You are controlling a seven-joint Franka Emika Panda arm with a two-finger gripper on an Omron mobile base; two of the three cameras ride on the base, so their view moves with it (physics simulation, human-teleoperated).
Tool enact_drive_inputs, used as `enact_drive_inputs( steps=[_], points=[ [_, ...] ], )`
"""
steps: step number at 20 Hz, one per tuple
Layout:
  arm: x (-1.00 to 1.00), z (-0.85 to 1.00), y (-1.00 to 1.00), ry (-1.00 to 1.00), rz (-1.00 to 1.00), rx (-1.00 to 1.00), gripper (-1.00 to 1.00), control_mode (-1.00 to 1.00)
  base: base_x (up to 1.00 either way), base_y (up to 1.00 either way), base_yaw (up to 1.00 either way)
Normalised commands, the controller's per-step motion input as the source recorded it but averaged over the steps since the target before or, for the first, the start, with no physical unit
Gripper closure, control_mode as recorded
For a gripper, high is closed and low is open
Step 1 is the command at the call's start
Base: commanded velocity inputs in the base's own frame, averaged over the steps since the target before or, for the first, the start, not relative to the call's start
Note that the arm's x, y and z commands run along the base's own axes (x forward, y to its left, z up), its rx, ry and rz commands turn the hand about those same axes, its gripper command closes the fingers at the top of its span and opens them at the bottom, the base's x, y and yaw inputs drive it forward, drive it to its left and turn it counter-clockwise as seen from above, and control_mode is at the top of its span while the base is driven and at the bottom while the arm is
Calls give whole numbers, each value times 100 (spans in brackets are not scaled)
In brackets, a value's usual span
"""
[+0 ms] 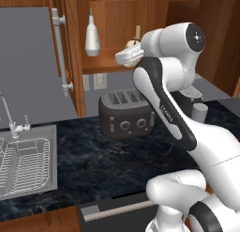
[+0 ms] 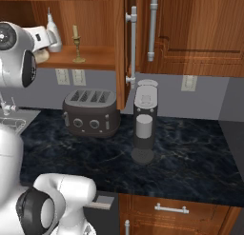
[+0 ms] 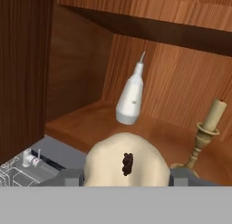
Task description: Pick the candle and candle from the dining table and place them in the open cabinet. Close the cabinet after placing the objects.
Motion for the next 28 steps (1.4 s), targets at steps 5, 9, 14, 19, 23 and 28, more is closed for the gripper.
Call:
enact_drive_inputs(
  steps=[5, 9, 14, 19, 23, 28],
  points=[
    [11, -7, 4, 0, 2, -3, 100, -100, 0, 0, 0],
    [4, -10, 0, 1, 3, -4, 100, -100, 0, 0, 0],
    [17, -6, 4, 3, 1, -4, 100, -100, 0, 0, 0],
    [25, 0, 1, 8, 3, 0, 100, -100, 0, 0, 0],
    [27, 0, 2, 12, 2, 0, 100, -100, 0, 0, 0],
    [13, -4, 2, 6, 3, 0, 100, -100, 0, 0, 0]
  ],
)
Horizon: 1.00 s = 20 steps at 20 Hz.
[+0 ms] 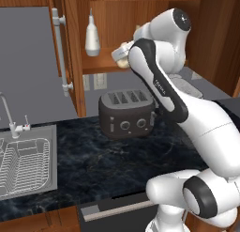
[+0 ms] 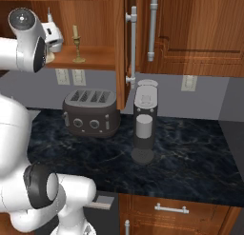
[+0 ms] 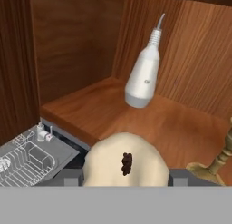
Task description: Pick the candle and candle from the dining table and place them in the open cabinet. Close the cabinet after placing the objects.
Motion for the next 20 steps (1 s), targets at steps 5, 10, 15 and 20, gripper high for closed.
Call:
enact_drive_inputs(
  steps=[5, 10, 15, 20],
  points=[
    [14, -2, 9, 1, 1, 0, 100, -100, 0, 0, 0],
    [12, -13, 15, 0, 0, -7, 100, -100, 0, 0, 0],
    [13, -16, 11, 0, 0, -10, 100, -100, 0, 0, 0],
    [25, -3, 1, 0, 0, -5, 100, -100, 0, 0, 0]
  ],
)
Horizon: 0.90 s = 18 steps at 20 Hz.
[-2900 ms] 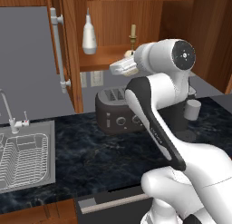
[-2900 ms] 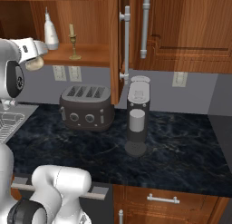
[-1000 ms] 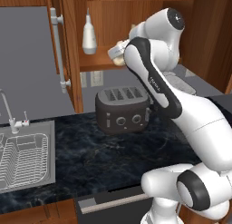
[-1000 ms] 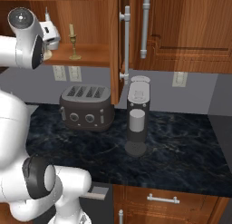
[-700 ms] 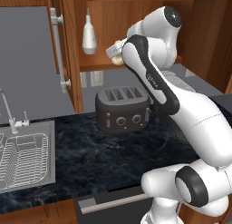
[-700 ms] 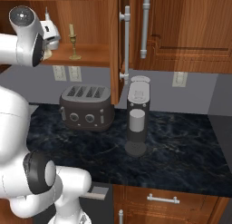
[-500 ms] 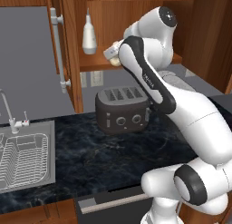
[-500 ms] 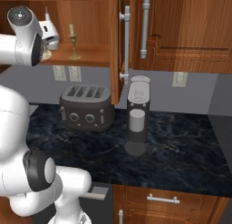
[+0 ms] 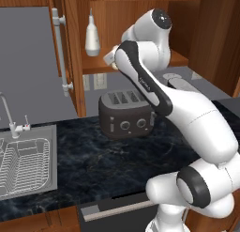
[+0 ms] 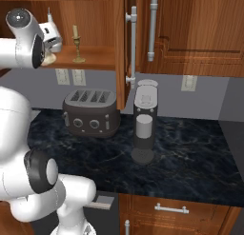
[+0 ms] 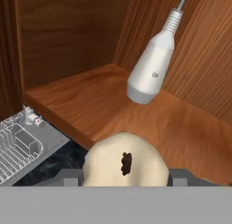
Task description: Pick the candle and candle from the dining table and place them in the open cabinet. Close the cabinet after placing the objects.
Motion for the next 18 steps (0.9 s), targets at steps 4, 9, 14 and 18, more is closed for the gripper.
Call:
enact_drive_inputs(
  steps=[4, 9, 14, 18],
  points=[
    [27, 0, 0, 0, 0, -2, 100, -100, 0, 0, 0],
    [23, 0, 0, 0, 0, 0, 100, -100, 0, 0, 0],
    [21, 0, 0, 0, 0, 0, 100, -100, 0, 0, 0],
    [20, 0, 0, 0, 0, 0, 100, -100, 0, 0, 0]
  ],
)
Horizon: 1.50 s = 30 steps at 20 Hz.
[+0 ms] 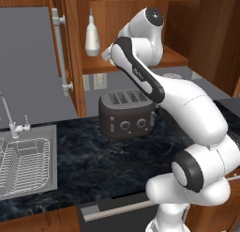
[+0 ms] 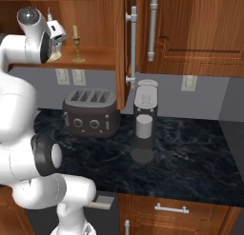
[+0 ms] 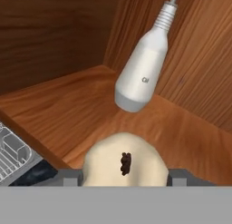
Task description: Pick the candle and candle from the dining table and place them in the open cabinet. Close the cabinet after placing the objects.
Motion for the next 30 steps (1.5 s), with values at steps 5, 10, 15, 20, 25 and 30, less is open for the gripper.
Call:
enact_drive_inputs(
  steps=[5, 10, 15, 20, 25, 30],
  points=[
    [20, 0, 0, 0, 0, 1, 100, -100, 0, 0, 0],
    [20, 0, 0, 1, 0, 3, 100, -100, 0, 0, 0],
    [20, -1, 1, 4, 0, 2, 100, -100, 0, 0, 0],
    [20, -3, 3, 8, 0, 1, 100, -100, 0, 0, 0],
    [21, -2, 10, 10, 0, 0, 100, -100, 0, 0, 0],
    [7, -4, 15, 4, 0, 0, 100, -100, 0, 0, 0]
  ],
)
